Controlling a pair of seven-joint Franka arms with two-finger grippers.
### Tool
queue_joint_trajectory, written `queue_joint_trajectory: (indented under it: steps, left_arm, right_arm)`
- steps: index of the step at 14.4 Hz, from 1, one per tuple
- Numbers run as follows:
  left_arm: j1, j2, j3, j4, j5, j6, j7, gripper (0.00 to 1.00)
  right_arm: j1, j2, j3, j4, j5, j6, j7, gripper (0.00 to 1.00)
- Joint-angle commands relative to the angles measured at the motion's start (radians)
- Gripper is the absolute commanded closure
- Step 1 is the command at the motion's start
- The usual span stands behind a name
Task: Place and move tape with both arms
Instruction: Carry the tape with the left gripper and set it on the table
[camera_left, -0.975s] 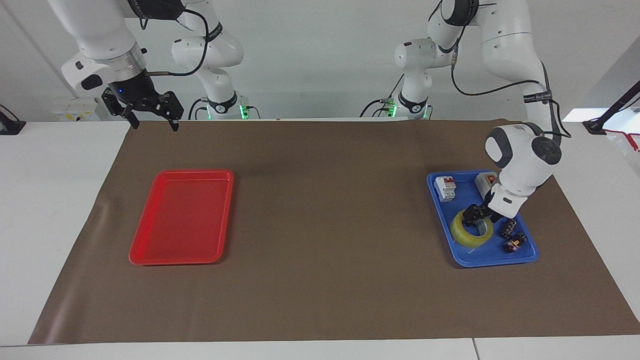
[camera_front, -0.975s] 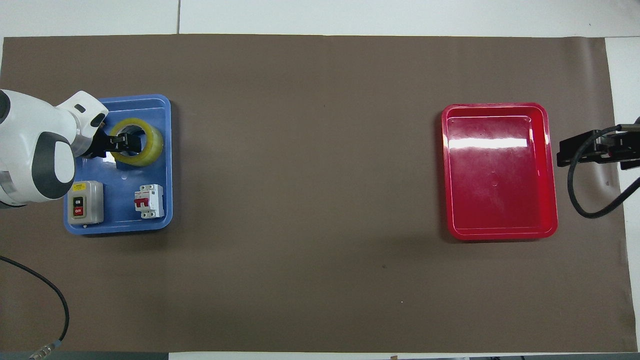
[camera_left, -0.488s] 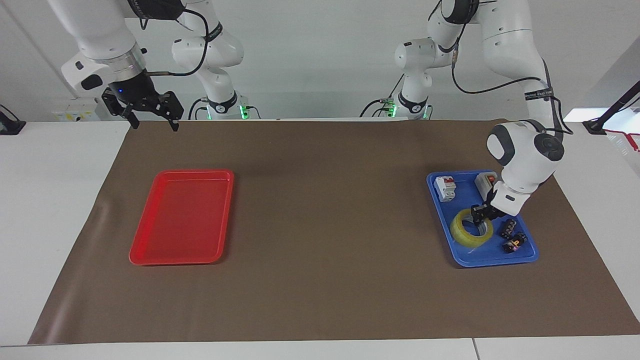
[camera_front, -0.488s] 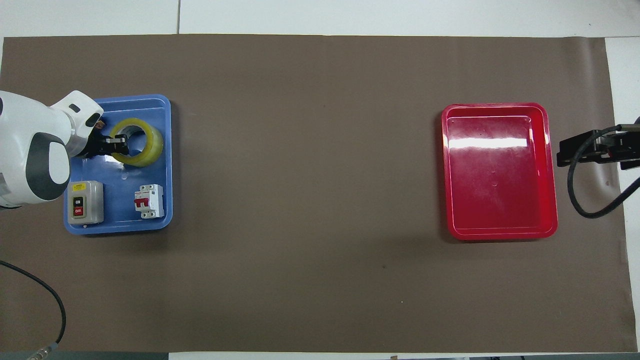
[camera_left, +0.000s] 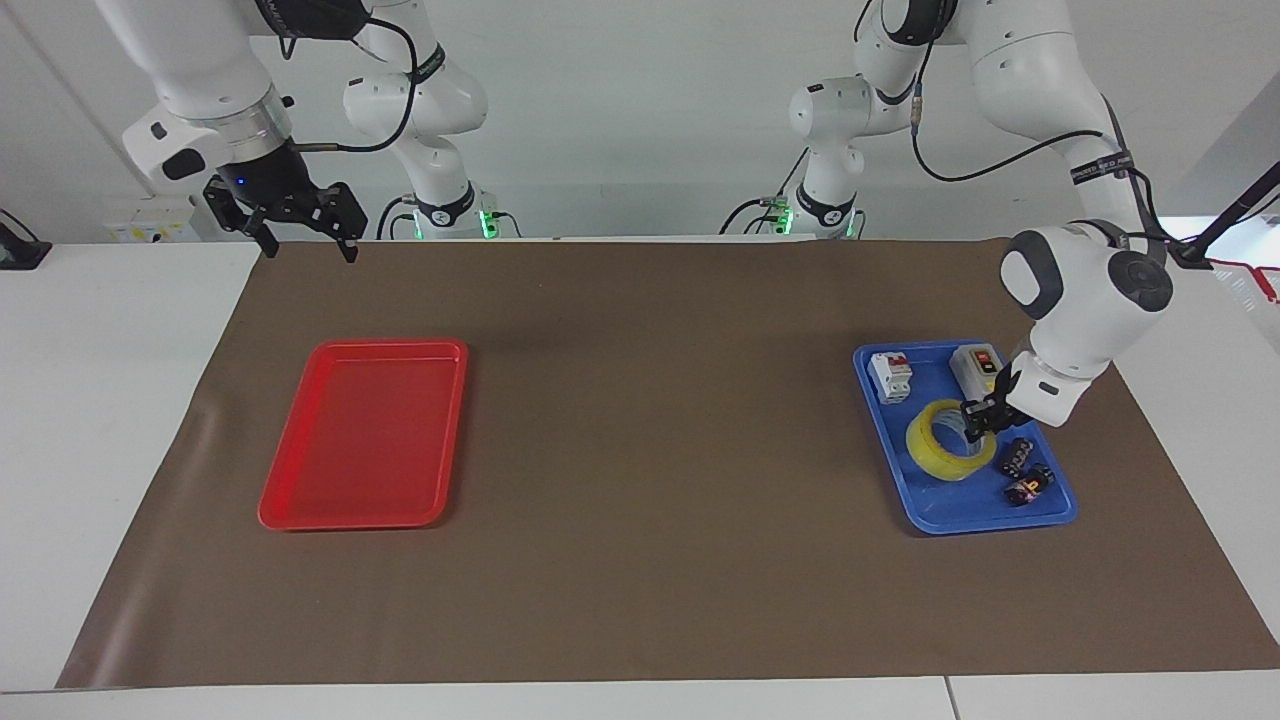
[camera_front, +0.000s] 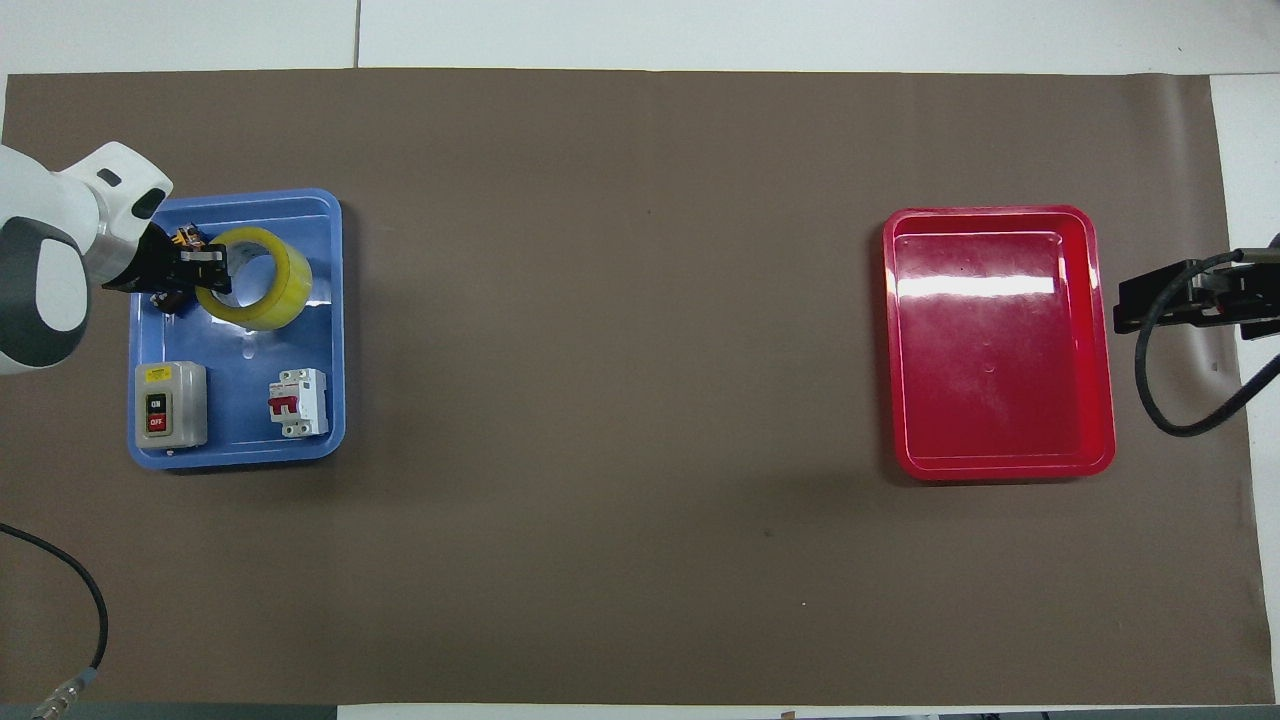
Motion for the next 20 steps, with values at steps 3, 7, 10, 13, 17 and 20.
queue_joint_trajectory:
  steps: [3,7,10,13,17,20]
  left_arm:
    - [-0.111,-0.024,-0.003,0.038,0.017,-0.066,-0.207,1.0]
    - [-0.278,-0.039,-0.003,-0.002,0.017,-0.019,-0.432,1.0]
    - [-0.406,-0.053,-0.003,-0.046,0.017,0.066,-0.603,1.0]
    - [-0.541,-0.042,-0.003,-0.056,0.017,0.096,-0.73,1.0]
    - [-0.676,0.005,0.0,-0.057,0.03,0.145,-0.857,1.0]
    - [-0.713,0.062,-0.001,-0.063,0.126,0.173,-0.947,1.0]
  right_arm:
    - [-0.004,-0.005,0.001,0.002,0.015,-0.005,-0.015,0.0]
    - [-0.006,-0.005,0.001,0.002,0.015,-0.005,-0.015,0.0]
    - [-0.006,-0.005,0.001,0.002,0.015,-0.005,-0.018,0.0]
    - [-0.006,-0.005,0.001,0.002,0.015,-0.005,-0.02,0.0]
    - [-0.006,-0.005,0.0,0.002,0.015,-0.005,-0.02,0.0]
    - [-0.006,-0.005,0.0,0.002,0.015,-0.005,-0.02,0.0]
